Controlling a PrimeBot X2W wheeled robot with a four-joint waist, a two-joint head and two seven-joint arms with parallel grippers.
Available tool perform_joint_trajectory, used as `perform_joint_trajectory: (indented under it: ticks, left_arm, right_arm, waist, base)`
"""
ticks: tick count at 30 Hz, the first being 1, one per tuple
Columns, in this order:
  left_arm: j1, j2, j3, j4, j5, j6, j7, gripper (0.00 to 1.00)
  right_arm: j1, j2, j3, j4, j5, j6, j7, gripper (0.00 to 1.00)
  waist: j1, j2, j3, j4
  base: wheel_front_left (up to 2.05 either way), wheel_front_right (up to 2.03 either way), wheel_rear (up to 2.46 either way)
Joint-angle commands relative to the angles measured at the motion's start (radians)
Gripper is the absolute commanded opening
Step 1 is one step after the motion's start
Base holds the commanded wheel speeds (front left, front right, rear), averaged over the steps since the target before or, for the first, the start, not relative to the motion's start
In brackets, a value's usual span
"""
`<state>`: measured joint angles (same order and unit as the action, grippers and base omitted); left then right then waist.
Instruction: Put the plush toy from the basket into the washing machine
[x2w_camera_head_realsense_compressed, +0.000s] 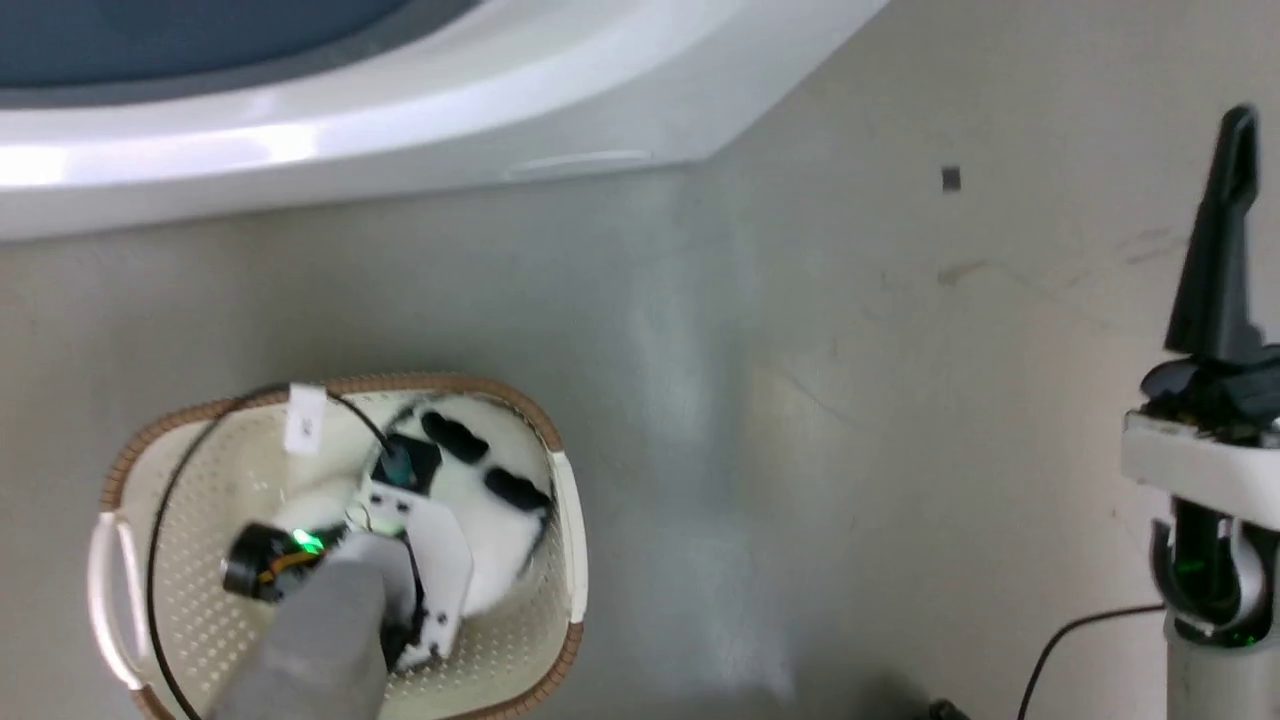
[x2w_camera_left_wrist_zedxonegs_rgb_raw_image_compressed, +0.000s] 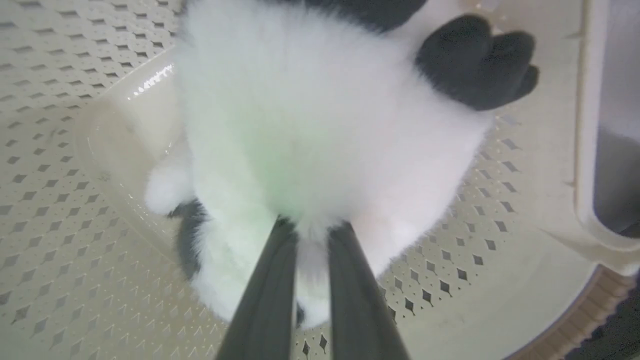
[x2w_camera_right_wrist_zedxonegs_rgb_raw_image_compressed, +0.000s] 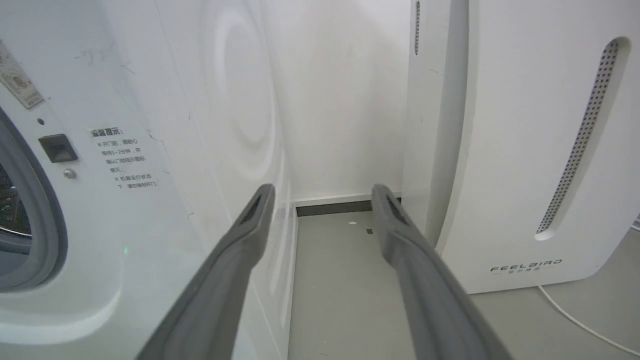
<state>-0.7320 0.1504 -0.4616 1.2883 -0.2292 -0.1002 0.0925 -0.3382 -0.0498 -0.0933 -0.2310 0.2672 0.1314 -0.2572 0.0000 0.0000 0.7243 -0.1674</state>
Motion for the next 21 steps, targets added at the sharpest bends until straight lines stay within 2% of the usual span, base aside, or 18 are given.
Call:
perform_joint_trajectory:
  ticks: [1,10,21]
  left_arm:
    - [0.017,-0.006,0.0,0.002,-0.005,-0.006,-0.01,0.0]
    - [0.109,-0.048,-0.026,0.002,-0.028,-0.023,-0.118,0.0]
    - [0.223,-0.071,-0.054,0.002,-0.058,-0.029,-0.231,0.0]
  right_arm:
    - [0.016,0.0,0.001,0.005,-0.011,-0.001,-0.005,1.0]
    - [0.107,0.0,0.015,0.049,-0.048,-0.001,-0.005,1.0]
    - [0.217,0.0,0.016,0.079,-0.07,-0.001,-0.005,1.0]
  waist:
    - [0.0,0.0,-0.047,0.015]
    - [0.0,0.0,-0.231,0.074]
    - [0.0,0.0,-0.422,0.134]
  base:
    - [0.0,0.0,0.0]
    - [0.0,0.0,0.0]
    - [0.0,0.0,0.0]
